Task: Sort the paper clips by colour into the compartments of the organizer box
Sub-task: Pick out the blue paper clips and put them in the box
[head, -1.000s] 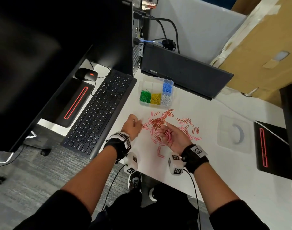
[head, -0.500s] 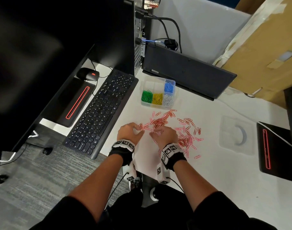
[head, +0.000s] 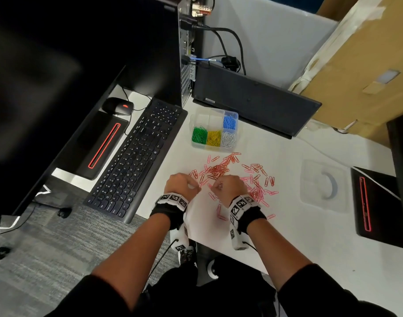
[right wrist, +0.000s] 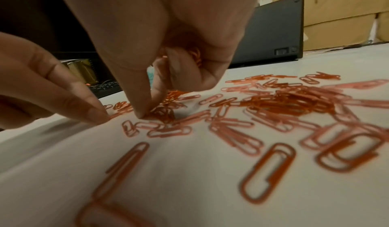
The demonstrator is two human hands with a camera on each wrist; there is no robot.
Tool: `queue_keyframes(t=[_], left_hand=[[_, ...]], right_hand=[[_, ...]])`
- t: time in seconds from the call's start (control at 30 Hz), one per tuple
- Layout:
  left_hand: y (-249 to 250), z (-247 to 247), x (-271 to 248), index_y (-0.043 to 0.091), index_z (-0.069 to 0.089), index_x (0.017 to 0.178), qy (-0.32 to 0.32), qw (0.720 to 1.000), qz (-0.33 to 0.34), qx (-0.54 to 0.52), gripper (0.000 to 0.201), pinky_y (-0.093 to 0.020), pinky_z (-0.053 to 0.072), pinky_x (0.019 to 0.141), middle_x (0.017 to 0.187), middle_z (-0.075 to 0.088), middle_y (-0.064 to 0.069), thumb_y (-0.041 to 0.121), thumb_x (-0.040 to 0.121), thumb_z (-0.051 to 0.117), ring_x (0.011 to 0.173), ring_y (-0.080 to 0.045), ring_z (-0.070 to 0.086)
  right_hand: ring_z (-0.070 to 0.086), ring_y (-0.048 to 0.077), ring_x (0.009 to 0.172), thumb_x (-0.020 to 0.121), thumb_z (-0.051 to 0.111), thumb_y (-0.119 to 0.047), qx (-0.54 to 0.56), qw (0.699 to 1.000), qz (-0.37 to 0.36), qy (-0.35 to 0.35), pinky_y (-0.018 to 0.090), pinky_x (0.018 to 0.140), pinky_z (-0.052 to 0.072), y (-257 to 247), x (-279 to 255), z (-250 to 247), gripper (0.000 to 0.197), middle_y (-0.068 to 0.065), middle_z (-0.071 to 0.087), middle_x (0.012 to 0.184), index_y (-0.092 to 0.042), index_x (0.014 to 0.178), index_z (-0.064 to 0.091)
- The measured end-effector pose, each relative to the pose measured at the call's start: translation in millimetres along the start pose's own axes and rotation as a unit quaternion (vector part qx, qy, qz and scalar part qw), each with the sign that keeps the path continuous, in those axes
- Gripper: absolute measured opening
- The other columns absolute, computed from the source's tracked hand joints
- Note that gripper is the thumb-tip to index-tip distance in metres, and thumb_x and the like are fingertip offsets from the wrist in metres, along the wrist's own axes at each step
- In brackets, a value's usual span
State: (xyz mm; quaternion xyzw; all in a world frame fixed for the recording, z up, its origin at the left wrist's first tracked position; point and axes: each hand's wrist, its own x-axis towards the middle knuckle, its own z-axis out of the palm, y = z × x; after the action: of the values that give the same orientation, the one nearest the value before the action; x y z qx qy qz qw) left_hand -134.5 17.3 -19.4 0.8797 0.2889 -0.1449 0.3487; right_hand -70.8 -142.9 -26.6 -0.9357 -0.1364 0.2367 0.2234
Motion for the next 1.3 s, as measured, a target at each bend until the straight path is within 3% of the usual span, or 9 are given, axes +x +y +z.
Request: queue_keyframes(t=[0.27, 0.43, 0.6, 0.7, 0.8, 0.9, 1.0, 1.13, 1.3], left_hand=[[15.8, 5.5, 2.4, 0.013, 0.075, 0.099, -0.058, 0.997, 0.006, 0.049, 0.021, -0.029, 0.051, 0.086, 0.108, 0.071, -0.006, 0.018, 0.093, 0.055, 0.101, -0.025, 0.065], [13.8, 0.2, 1.2, 0.002, 0.053, 0.111, -0.038, 0.999, 0.003, 0.023, 0.029, -0.037, 0.046, 0.083, 0.109, 0.065, -0.018, 0.025, 0.100, 0.039, 0.102, -0.036, 0.059], [10.0, -7.6, 5.0, 0.002, 0.058, 0.103, -0.038, 0.992, 0.004, -0.117, 0.036, -0.035, 0.042, 0.081, 0.103, 0.062, -0.020, 0.028, 0.101, 0.034, 0.094, -0.033, 0.056], [9.3, -5.3, 6.4, 0.007, 0.064, 0.090, -0.045, 0.986, 0.030, -0.159, 0.036, -0.032, 0.042, 0.079, 0.093, 0.064, -0.015, 0.026, 0.102, 0.035, 0.087, -0.030, 0.056], [6.5, -0.5, 10.3, 0.017, 0.069, 0.094, -0.039, 0.979, 0.045, -0.194, 0.034, -0.025, 0.041, 0.076, 0.083, 0.060, 0.006, 0.019, 0.101, 0.036, 0.076, -0.014, 0.051], [3.0, 3.6, 13.1, 0.017, 0.068, 0.093, -0.036, 0.967, 0.031, -0.251, 0.031, -0.024, 0.038, 0.058, 0.069, 0.054, 0.005, 0.012, 0.098, 0.038, 0.062, -0.011, 0.047], [4.0, 4.4, 10.6, 0.019, 0.056, 0.071, -0.062, 0.946, -0.004, -0.319, 0.022, -0.023, 0.029, 0.049, 0.060, 0.046, 0.002, 0.013, 0.089, 0.043, 0.056, -0.013, 0.038], [2.6, 8.3, 11.2, 0.022, 0.048, 0.058, -0.093, 0.949, -0.016, -0.301, 0.027, -0.029, 0.031, 0.057, 0.059, 0.045, 0.001, 0.048, 0.062, 0.052, 0.059, -0.019, 0.038], [2.1, 11.7, 11.9, 0.017, 0.056, 0.053, -0.038, 0.969, -0.042, -0.240, 0.049, -0.030, 0.040, 0.062, 0.059, 0.056, -0.005, 0.047, 0.092, 0.052, 0.061, -0.027, 0.049]], right_hand=[[0.068, 0.023, 0.083, 0.093, 0.060, -0.027, -0.105, 0.993, -0.028, -0.052, 0.035, 0.075, 0.058, -5.2, -2.4, -0.5, 0.018, 0.002, 0.073, 0.089, -0.015, 0.090, 0.073], [0.060, 0.010, 0.072, 0.099, 0.056, -0.026, 0.186, 0.977, 0.006, -0.106, 0.024, 0.068, 0.053, 9.8, -9.6, -18.3, 0.019, -0.001, 0.065, 0.088, -0.014, 0.106, 0.068], [0.035, 0.010, 0.055, 0.096, 0.054, -0.021, 0.657, 0.689, 0.162, -0.258, 0.020, 0.040, 0.033, 26.4, -17.0, -30.7, 0.010, -0.004, 0.033, 0.068, -0.016, 0.087, 0.051], [0.030, 0.013, 0.056, 0.089, 0.043, -0.020, 0.708, 0.638, 0.117, -0.278, 0.021, 0.039, 0.031, 27.1, -20.5, -38.7, 0.012, -0.003, 0.025, 0.069, -0.017, 0.078, 0.045], [0.029, 0.014, 0.053, 0.085, 0.030, -0.020, 0.702, 0.652, 0.079, -0.274, 0.021, 0.036, 0.027, 24.7, -22.4, -49.8, 0.017, -0.001, 0.025, 0.065, -0.017, 0.070, 0.038], [0.030, 0.015, 0.050, 0.089, 0.039, -0.033, 0.665, 0.702, 0.062, -0.248, 0.020, 0.038, 0.019, 25.3, -18.6, -56.6, 0.031, 0.000, 0.027, 0.063, -0.016, 0.063, 0.036], [0.036, 0.014, 0.048, 0.097, 0.044, -0.052, 0.586, 0.774, 0.083, -0.225, 0.021, 0.038, 0.019, 26.7, -14.0, -57.5, 0.053, 0.001, 0.037, 0.060, -0.014, 0.060, 0.044], [0.053, 0.013, 0.058, 0.094, 0.063, -0.027, 0.387, 0.906, 0.055, -0.162, 0.020, 0.042, 0.036, 33.0, -13.1, -39.6, 0.021, 0.002, 0.064, 0.073, -0.009, 0.094, 0.073], [0.060, -0.003, 0.059, 0.083, 0.077, -0.029, 0.348, 0.929, 0.030, -0.122, 0.015, 0.055, 0.044, 26.6, -20.1, -20.0, 0.021, -0.007, 0.073, 0.097, -0.020, 0.103, 0.077]])
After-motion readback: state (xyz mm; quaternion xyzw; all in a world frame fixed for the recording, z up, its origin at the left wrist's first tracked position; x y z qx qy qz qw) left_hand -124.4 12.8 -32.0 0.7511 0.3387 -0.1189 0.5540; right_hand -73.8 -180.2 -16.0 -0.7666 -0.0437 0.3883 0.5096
